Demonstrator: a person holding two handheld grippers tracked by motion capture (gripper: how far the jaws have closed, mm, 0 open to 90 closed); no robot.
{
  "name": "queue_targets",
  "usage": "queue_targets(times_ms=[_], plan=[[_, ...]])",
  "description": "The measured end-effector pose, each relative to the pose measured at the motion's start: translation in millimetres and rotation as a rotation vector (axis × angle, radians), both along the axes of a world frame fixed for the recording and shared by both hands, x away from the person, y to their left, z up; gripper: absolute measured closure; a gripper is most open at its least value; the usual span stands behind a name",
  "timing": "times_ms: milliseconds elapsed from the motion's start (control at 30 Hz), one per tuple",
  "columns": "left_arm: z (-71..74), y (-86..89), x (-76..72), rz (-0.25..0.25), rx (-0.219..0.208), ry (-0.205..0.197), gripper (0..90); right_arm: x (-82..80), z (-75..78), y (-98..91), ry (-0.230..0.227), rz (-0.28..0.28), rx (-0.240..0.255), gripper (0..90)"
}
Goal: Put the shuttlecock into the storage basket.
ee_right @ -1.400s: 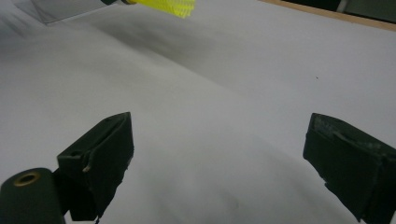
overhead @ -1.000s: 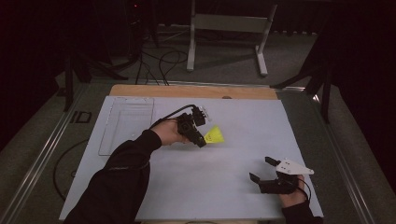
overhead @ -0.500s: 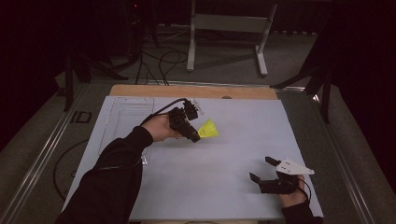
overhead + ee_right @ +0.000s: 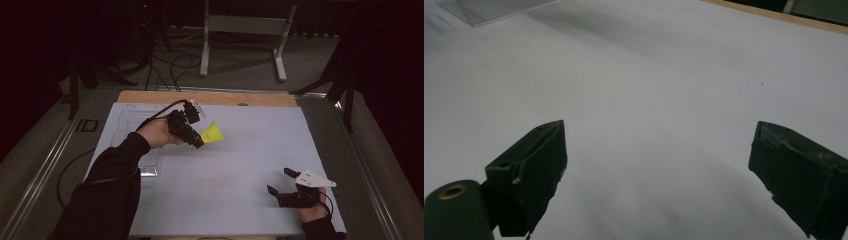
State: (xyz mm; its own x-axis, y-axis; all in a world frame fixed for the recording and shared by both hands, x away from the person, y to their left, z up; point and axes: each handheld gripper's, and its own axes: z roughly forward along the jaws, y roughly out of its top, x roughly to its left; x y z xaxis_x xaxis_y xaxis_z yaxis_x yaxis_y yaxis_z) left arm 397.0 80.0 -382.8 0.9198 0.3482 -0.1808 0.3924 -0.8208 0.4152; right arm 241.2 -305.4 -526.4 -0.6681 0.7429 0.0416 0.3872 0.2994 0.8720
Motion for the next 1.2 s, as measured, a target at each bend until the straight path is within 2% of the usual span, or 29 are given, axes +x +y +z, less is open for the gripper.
queue_targets(times_ms=[333, 733, 1033, 1067, 1100, 1167, 1200], plan=[[11.0, 31.7, -1.6, 0.061, -0.008, -0.014, 66.1, -0.1, 0.2, -0.1, 0.003, -0.002, 0.001, 8.8], [21.1, 82.6, -5.5, 0.146, 0.002, -0.027, 66.0, 0.4, -0.8, 0.9, 0.005, -0.004, -0.006, 8.8], [23.8, 121.5, -9.1, 0.234, -0.007, -0.028, 66.0, 0.7, -1.1, 0.6, 0.004, -0.007, -0.007, 8.8], [23.8, 121.5, -9.1, 0.234, -0.007, -0.028, 66.1, 0.7, -1.1, 0.6, 0.004, -0.007, -0.007, 8.8], [22.4, 135.6, -10.4, 0.265, -0.01, -0.025, 66.1, 0.3, -0.1, 0.5, 0.0, -0.007, -0.006, 8.8], [21.7, 140.2, -10.9, 0.271, -0.011, -0.019, 66.1, 0.0, 0.5, 0.5, -0.004, -0.008, -0.006, 8.8], [20.5, 148.7, -12.6, 0.294, -0.011, -0.02, 66.0, -0.2, 0.6, 0.4, -0.004, -0.01, -0.007, 8.8]])
